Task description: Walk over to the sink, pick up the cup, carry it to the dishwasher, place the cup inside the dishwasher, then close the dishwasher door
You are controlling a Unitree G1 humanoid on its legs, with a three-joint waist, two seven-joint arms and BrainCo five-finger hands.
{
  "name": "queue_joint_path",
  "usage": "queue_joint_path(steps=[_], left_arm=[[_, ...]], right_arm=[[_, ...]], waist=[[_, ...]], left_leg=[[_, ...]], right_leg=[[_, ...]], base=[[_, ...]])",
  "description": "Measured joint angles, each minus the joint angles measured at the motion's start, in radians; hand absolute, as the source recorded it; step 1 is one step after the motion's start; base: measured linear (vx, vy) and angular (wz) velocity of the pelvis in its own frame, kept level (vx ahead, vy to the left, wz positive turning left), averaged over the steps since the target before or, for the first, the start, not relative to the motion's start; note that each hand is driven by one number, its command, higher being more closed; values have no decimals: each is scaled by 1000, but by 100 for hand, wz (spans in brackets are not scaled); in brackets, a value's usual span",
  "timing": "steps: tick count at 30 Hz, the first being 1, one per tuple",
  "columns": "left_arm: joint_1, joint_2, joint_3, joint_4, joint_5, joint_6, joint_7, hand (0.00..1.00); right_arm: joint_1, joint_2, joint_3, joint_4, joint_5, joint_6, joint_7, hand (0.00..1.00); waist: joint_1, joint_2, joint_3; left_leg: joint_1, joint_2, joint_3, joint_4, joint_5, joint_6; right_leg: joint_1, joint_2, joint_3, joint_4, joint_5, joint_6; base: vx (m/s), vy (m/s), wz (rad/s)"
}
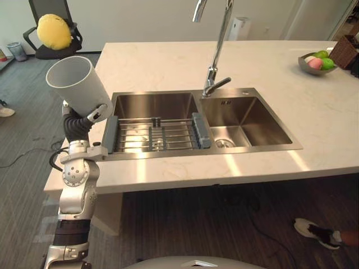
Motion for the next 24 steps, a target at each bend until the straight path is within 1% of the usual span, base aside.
queue_joint_path(steps=[1,4,6,7,8,9,10,12,14,15,16,17,18,19,20,21,22,23,24], left_arm=[[10,-66,-5,-143,59,-24,15,100],[11,-65,-5,-136,59,-28,15,100],[31,-74,-1,-137,58,-28,16,100],[54,-85,2,-138,58,-34,16,100],[84,-96,4,-138,56,-34,15,100],[96,-106,1,-138,54,-34,13,100],[109,-129,-12,-138,44,-35,7,100],[113,-165,-24,-138,24,-35,-7,100],[118,-185,-28,-137,0,-35,-22,100],[119,-194,-21,-138,-15,-38,-34,100],[119,-195,-19,-138,-23,-39,-38,100],[122,-195,-8,-143,-33,-40,-47,100],[151,-195,23,-177,-42,-40,-53,100],[187,-195,58,-222,-44,-41,-50,100],[200,-195,75,-241,-46,-41,-49,100],[221,-195,106,-273,-48,-42,-47,100],[236,-195,133,-298,-50,-43,-43,100],[250,-195,173,-317,-50,-47,-33,100],[259,-195,192,-324,-50,-47,-26,100]], right_arm=[[-11,3,-19,30,0,5,1,0],[-11,3,-19,29,0,5,1,0],[9,3,-44,28,0,4,2,0],[34,7,-75,28,12,-5,4,0],[65,15,-98,27,43,-24,5,0],[79,18,-102,27,61,-31,6,0],[98,24,-120,26,100,-49,9,0],[116,32,-131,27,144,-70,15,0],[125,53,-178,27,183,-93,16,0],[121,72,-226,28,209,-114,12,0],[124,76,-244,32,218,-115,10,0],[129,94,-278,33,225,-120,10,0],[132,103,-316,34,227,-130,11,0],[133,117,-346,33,227,-140,15,0],[133,125,-357,33,228,-141,15,0],[134,132,-369,33,227,-141,14,0],[134,133,-370,34,226,-140,13,0],[133,133,-370,34,225,-140,10,0],[131,133,-370,34,224,-139,9,0]], waist=[[6,5,-26],[5,6,-26],[6,8,-41],[9,15,-55],[6,18,-84],[0,20,-94],[-3,23,-103],[-2,24,-105],[2,20,-104],[9,16,-101],[15,14,-100],[31,15,-101],[37,15,-99],[36,14,-97],[41,14,-91],[52,16,-83],[59,13,-82],[74,8,-80],[81,7,-80]], left_leg=[[-35,2,0,0,24,3],[-31,2,3,0,23,3],[-19,7,27,1,11,-8],[-5,10,39,0,2,-13],[3,15,50,0,-6,-16],[9,17,52,0,-9,-17],[15,20,53,0,-11,-20],[27,23,48,0,-8,-16],[28,22,30,1,-4,-15],[25,22,18,1,1,-14],[21,20,10,0,3,-14],[9,17,-4,0,4,-12],[-1,16,-15,0,4,-14],[-12,12,-37,0,3,-6],[-13,9,-49,0,4,-6],[-17,3,-72,0,8,-2],[-25,-1,-95,0,15,2],[-36,-7,-121,1,22,5],[-45,-9,-134,2,29,7]], right_leg=[[-32,1,10,3,23,-9],[-31,3,8,0,23,-9],[-33,11,34,-1,21,-9],[-31,17,49,-1,16,-12],[-28,17,57,-1,10,-16],[-23,17,58,-1,10,-15],[-12,19,56,-1,8,-16],[2,20,46,-1,5,-17],[10,20,29,0,3,-17],[19,18,10,2,3,-17],[24,17,2,6,2,-17],[24,17,-4,7,2,-17],[23,15,-19,10,-1,-13],[27,10,-49,12,-5,-8],[32,7,-61,14,-9,-8],[43,0,-95,21,-20,-4],[46,-5,-123,35,-32,0],[48,-13,-160,53,-45,2],[47,-16,-175,63,-52,4]], base=[[0,0,0],[1,-8,-4],[34,-35,-30],[96,-42,-43],[109,-41,-36],[111,-42,-17],[68,-33,-2],[66,-29,12],[28,-18,27],[8,-9,31],[-26,-5,33],[-27,-6,32],[-53,-2,49],[-27,-2,55],[-46,4,73],[-37,8,75],[-35,7,100],[-16,10,87],[-6,14,103]])
